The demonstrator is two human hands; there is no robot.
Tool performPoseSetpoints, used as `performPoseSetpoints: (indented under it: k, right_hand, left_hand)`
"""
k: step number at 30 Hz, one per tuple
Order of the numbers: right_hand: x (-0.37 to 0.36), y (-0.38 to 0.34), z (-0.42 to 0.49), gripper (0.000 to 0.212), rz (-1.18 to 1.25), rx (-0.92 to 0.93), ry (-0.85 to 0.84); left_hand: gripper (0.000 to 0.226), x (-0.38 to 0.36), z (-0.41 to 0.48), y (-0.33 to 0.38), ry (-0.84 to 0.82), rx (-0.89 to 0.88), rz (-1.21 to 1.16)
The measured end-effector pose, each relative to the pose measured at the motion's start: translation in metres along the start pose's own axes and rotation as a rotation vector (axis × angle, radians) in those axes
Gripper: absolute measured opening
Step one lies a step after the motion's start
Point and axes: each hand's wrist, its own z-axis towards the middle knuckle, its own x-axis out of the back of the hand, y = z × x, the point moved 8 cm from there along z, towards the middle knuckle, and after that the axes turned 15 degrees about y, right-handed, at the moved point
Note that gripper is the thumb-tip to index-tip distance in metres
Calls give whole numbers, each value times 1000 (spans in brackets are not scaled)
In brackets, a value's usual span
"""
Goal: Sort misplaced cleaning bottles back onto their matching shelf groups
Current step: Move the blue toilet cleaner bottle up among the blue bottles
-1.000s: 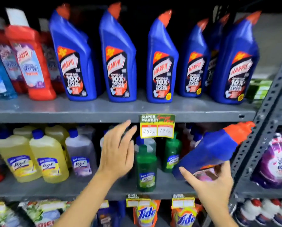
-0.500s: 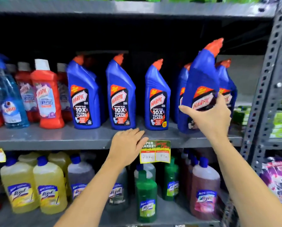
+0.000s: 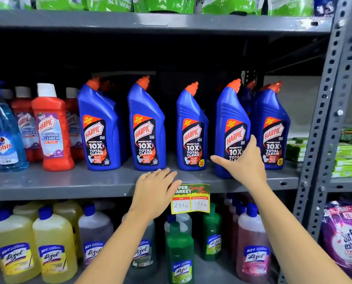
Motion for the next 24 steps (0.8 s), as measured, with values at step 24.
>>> performPoseSetpoints:
  k: [24]
  right_hand:
    - [-27, 19, 20, 125, -131, 31, 104]
  left_hand:
    - [48, -2, 0, -1, -20, 16, -14]
